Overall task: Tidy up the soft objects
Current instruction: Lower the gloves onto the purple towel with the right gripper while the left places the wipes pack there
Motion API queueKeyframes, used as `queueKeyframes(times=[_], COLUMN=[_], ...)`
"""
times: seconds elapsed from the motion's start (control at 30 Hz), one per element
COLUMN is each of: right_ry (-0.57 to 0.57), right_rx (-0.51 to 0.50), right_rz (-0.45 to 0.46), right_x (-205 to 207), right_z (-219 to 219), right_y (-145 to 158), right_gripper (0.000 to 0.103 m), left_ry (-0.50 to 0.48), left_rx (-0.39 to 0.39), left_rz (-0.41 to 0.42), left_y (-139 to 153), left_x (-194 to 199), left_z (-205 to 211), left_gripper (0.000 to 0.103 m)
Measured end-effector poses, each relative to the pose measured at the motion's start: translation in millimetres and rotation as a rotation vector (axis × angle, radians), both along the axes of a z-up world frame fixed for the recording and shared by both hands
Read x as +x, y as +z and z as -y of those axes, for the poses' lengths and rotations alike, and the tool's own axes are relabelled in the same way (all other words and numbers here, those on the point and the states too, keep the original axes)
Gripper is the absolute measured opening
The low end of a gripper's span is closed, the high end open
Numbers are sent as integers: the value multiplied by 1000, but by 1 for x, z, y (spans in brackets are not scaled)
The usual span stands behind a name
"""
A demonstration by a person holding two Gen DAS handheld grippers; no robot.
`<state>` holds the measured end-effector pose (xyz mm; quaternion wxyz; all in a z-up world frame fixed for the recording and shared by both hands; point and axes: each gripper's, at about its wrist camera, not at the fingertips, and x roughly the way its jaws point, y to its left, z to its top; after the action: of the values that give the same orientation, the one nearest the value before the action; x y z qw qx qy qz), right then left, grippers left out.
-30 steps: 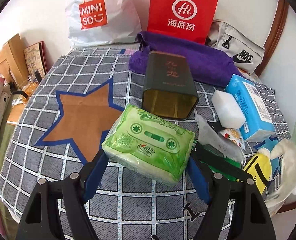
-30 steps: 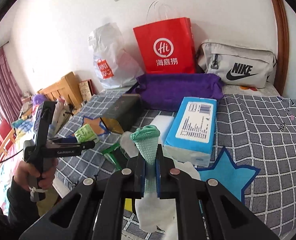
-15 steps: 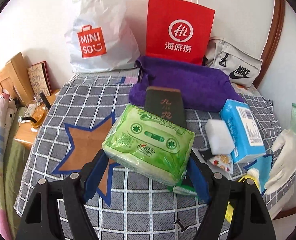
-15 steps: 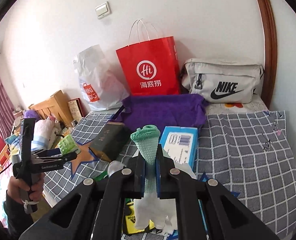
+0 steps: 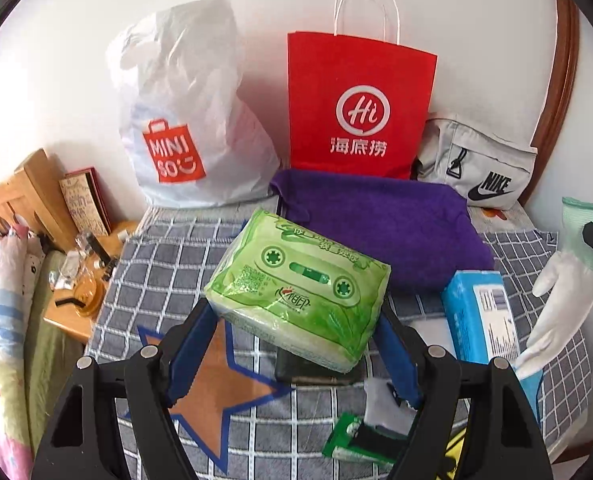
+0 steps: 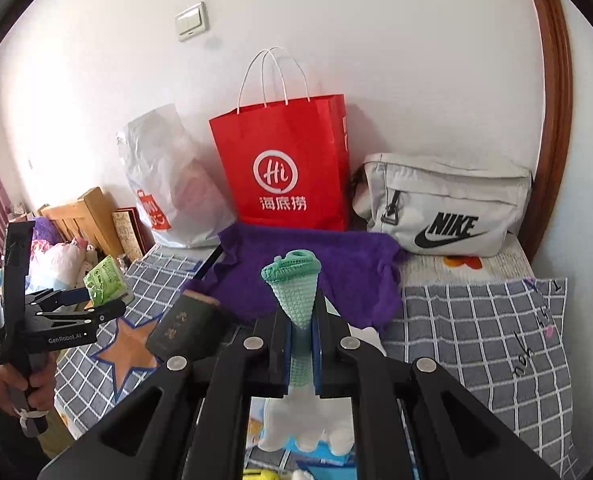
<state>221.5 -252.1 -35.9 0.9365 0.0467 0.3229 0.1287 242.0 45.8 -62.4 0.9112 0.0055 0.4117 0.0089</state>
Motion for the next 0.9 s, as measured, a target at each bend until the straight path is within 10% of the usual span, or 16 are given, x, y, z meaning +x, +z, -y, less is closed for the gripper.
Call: queueKeyframes(times=[0.9], right_ry=[-4], right_rx=[28], right_rz=[-36], right_x=[125], right_z=[-7], right_y=[-8], right_gripper=[8], left_ry=[12], left_rx=[36], left_rz=[-27], left_y=[-1], left_x=[109], left_z=[21], left_gripper=[77])
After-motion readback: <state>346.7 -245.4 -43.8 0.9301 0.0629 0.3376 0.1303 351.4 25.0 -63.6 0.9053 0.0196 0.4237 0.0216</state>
